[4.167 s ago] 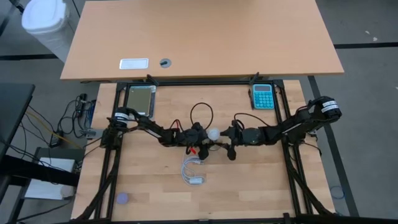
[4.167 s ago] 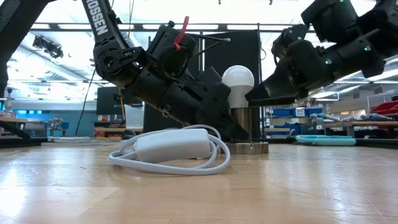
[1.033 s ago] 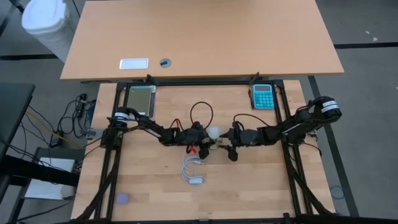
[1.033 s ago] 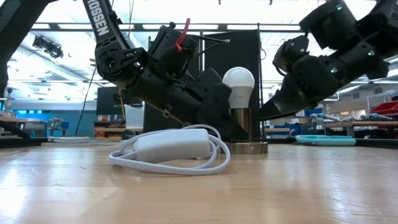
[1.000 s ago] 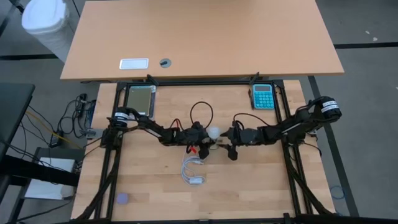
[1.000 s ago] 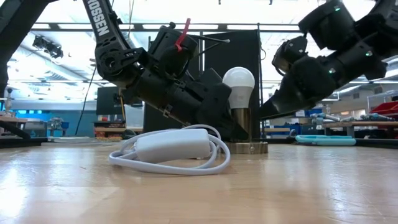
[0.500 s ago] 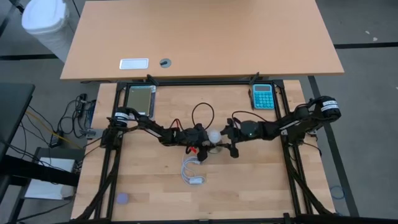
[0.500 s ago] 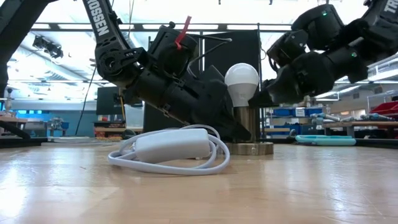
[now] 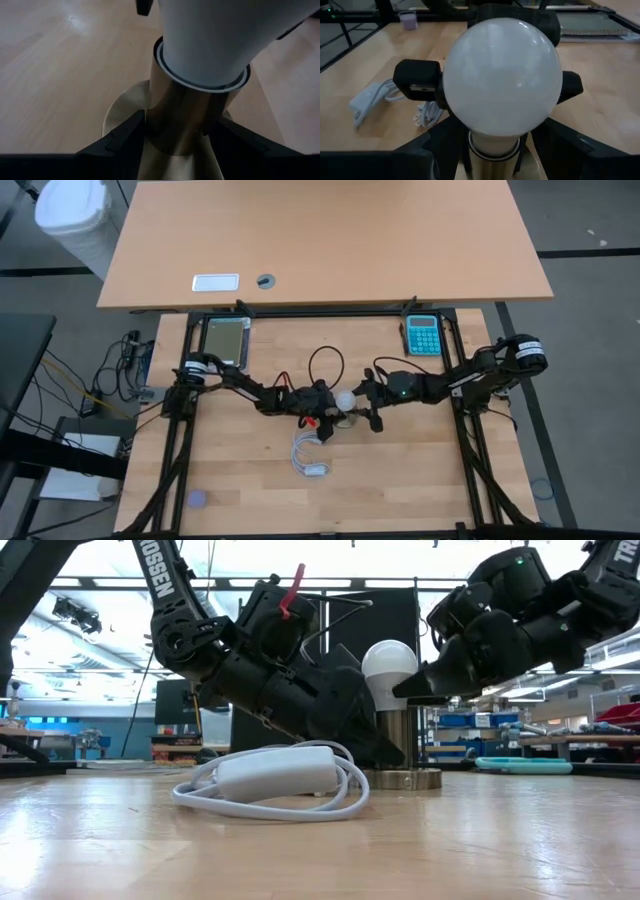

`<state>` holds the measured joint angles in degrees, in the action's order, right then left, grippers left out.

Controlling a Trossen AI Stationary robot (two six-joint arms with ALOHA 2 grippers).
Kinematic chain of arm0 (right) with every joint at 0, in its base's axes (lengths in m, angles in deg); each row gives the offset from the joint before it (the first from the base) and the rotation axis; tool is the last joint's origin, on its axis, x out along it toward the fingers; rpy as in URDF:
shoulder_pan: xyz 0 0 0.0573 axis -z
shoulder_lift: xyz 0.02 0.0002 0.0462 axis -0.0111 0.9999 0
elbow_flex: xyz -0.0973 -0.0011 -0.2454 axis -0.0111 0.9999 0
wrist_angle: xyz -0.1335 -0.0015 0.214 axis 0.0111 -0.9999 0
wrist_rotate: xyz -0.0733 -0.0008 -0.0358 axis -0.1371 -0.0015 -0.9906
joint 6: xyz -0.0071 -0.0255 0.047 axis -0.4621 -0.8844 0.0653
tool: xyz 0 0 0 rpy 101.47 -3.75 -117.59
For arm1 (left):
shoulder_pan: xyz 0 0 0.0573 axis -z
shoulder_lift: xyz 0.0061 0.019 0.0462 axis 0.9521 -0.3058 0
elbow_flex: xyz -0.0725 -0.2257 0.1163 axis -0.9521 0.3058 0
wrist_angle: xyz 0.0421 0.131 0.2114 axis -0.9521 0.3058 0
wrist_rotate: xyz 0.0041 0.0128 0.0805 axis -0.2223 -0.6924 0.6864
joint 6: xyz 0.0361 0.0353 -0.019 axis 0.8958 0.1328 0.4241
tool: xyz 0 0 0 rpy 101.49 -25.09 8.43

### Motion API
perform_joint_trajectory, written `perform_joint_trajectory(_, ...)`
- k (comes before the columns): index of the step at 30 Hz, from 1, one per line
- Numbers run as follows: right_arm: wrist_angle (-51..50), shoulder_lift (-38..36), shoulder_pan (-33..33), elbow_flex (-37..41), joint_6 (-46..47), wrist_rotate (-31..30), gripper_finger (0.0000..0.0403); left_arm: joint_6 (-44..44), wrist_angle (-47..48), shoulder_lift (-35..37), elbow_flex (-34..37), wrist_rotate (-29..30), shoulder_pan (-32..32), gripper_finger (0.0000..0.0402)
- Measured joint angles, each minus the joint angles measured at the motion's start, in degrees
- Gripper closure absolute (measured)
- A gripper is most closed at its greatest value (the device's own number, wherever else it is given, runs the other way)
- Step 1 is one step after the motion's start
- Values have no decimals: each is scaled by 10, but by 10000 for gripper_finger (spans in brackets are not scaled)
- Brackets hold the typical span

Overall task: Screw lightbulb
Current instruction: Insert the white lightbulb into the silver lamp

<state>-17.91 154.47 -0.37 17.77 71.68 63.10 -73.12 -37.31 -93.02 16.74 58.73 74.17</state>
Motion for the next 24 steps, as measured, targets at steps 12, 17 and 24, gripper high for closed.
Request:
perform_joint_trajectory(12,-1,0,-23,0,20,-50,175,-1,0,0,0,13,0,184)
perform_joint_trajectory(17,0,0,-23,0,19,-50,175,-1,0,0,0,13,0,184)
perform_joint_trajectory(24,4,0,-13,0,0,-16,175,1,0,0,0,13,0,184)
